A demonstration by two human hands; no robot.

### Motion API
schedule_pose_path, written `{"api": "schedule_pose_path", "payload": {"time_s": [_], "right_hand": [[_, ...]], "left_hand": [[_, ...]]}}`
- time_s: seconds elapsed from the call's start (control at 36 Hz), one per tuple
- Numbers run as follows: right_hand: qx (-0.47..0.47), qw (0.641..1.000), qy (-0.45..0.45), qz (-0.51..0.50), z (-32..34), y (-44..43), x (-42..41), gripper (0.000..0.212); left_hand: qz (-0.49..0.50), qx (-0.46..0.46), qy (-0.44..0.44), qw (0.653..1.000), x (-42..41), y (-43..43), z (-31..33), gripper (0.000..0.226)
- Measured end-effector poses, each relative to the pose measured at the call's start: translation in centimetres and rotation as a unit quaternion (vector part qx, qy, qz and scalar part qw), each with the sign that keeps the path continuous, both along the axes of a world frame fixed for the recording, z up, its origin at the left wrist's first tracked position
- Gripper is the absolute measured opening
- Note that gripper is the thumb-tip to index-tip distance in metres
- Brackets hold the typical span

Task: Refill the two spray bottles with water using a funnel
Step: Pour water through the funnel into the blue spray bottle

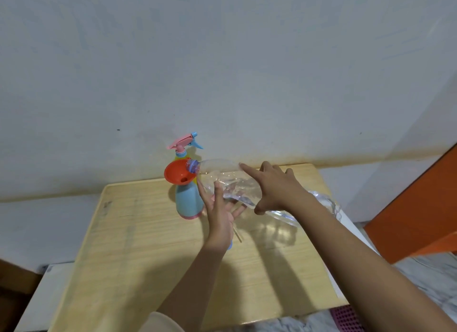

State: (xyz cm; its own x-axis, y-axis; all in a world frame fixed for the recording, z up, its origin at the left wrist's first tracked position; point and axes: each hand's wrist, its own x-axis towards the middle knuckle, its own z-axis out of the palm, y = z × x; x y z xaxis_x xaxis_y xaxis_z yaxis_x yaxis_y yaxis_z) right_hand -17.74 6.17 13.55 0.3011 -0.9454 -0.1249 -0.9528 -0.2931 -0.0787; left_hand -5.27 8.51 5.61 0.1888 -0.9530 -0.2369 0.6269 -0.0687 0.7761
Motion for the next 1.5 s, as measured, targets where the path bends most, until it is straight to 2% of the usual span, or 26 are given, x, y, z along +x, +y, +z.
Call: {"api": "schedule_pose_path", "payload": {"time_s": [0.11, 0.36, 0.69, 1.5], "right_hand": [[-0.003, 1.000, 0.024, 0.003, 0.7, 0.0, 0.1, 0.112], [-0.007, 0.998, 0.054, 0.007, 1.6, 0.1, 0.4, 0.112], [-0.006, 0.997, 0.071, 0.007, 2.2, 0.4, 0.6, 0.112], [-0.012, 0.996, 0.091, -0.003, 3.2, 1.3, 0.6, 0.110]], "left_hand": [[0.003, 0.000, 0.024, 1.000, -0.3, 0.1, 0.1, 0.058], [-0.005, -0.005, 0.055, 0.998, -0.4, 0.3, 0.5, 0.060], [-0.009, 0.011, 0.056, 0.998, -0.6, 0.1, 0.3, 0.060], [-0.030, -0.024, 0.076, 0.996, -1.0, 0.2, -0.2, 0.059]]}}
